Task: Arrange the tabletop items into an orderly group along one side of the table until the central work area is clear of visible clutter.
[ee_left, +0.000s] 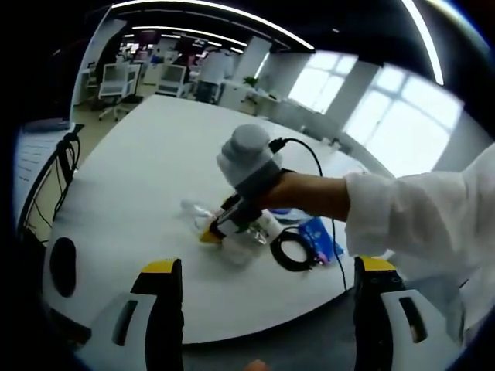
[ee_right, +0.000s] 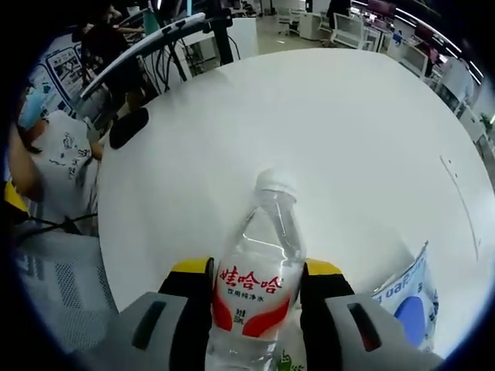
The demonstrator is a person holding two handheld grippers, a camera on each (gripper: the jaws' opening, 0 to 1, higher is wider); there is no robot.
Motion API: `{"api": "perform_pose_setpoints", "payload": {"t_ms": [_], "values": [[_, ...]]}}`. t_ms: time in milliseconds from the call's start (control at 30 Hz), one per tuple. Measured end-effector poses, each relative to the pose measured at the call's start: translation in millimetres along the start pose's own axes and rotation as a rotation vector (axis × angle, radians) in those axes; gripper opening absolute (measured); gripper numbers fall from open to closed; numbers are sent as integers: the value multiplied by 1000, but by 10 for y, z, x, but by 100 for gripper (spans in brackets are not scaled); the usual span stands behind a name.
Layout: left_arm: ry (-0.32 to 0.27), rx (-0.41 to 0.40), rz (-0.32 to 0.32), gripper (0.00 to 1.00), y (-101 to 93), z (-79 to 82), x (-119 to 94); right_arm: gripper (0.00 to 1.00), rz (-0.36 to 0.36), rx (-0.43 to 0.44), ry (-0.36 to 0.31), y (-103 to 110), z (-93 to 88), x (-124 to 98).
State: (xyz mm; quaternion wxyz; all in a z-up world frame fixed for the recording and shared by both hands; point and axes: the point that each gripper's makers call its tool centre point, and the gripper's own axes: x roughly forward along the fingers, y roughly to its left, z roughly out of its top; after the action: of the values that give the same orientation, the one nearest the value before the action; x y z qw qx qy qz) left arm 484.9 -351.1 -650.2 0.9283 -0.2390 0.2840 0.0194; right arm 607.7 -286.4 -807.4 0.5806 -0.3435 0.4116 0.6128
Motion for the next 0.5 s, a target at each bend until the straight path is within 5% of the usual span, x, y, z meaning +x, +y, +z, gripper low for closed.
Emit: {"api": "perform_pose_setpoints", "payload": {"t_ms": [333, 500], "values": [[-2, -2, -1, 89, 0, 11, -6, 38, 20, 64, 69, -20, -28, 37], [1, -1, 3, 89, 9, 9, -7, 35, 9, 64, 43, -50, -52, 18]]}}
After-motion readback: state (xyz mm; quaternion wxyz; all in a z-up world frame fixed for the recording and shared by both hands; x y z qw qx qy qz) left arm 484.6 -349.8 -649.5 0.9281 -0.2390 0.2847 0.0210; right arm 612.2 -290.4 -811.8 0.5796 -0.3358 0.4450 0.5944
